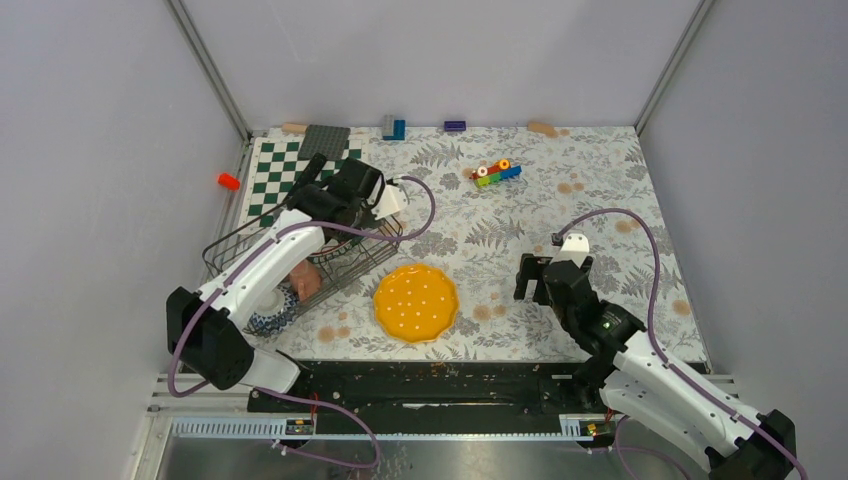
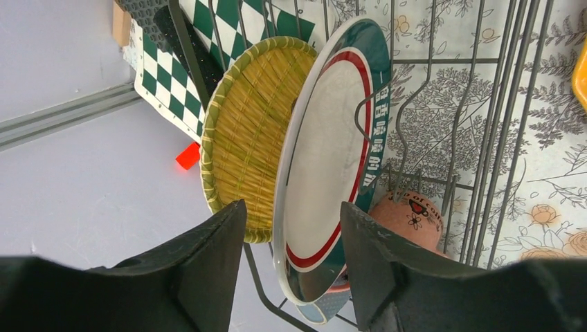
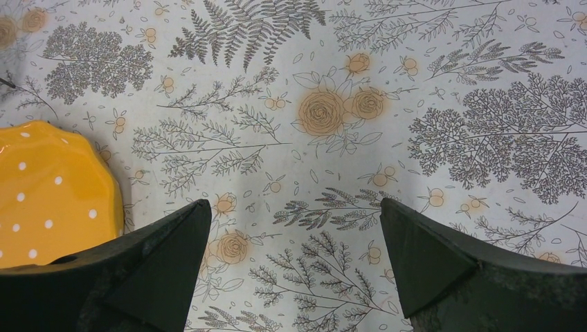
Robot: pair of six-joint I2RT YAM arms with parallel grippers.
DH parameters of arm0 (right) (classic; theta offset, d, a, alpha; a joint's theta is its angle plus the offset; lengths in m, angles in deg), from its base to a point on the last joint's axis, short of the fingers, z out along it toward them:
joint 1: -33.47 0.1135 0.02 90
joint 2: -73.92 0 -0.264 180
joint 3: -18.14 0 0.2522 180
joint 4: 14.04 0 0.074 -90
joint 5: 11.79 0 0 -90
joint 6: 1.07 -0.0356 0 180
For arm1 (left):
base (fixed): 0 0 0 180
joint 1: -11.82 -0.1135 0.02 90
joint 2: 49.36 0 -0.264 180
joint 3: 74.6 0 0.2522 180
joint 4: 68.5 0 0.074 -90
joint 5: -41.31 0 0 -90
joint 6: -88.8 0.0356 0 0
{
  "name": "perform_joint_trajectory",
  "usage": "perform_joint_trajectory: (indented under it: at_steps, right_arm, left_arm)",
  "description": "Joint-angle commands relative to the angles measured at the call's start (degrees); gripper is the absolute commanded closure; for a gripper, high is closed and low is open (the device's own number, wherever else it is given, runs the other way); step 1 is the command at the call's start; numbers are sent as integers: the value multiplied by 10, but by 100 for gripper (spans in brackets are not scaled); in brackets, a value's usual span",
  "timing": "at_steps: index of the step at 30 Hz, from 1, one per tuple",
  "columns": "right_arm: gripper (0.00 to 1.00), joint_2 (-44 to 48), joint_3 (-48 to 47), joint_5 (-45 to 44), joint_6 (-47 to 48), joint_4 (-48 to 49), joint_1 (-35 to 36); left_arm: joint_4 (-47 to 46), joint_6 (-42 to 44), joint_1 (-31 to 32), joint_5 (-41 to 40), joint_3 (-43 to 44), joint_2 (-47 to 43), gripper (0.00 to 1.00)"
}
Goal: Unload the mixed dishes from the dish rack
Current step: Pick up the plate from the dish rack.
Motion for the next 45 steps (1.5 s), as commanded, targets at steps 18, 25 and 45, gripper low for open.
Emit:
perform_joint_trajectory:
  at_steps: [18, 25, 45]
  right_arm:
    - [0, -16, -40, -28, 17, 6, 2]
    - [0, -25, -57, -33, 23, -10, 3]
    - [0, -24, -63, -30, 30, -10, 2]
  left_arm:
    - [-7, -5, 5, 40, -35, -8, 59]
    - [-21, -7, -22, 42, -11, 30, 64]
    - [-63, 20, -20, -42, 15, 19, 100]
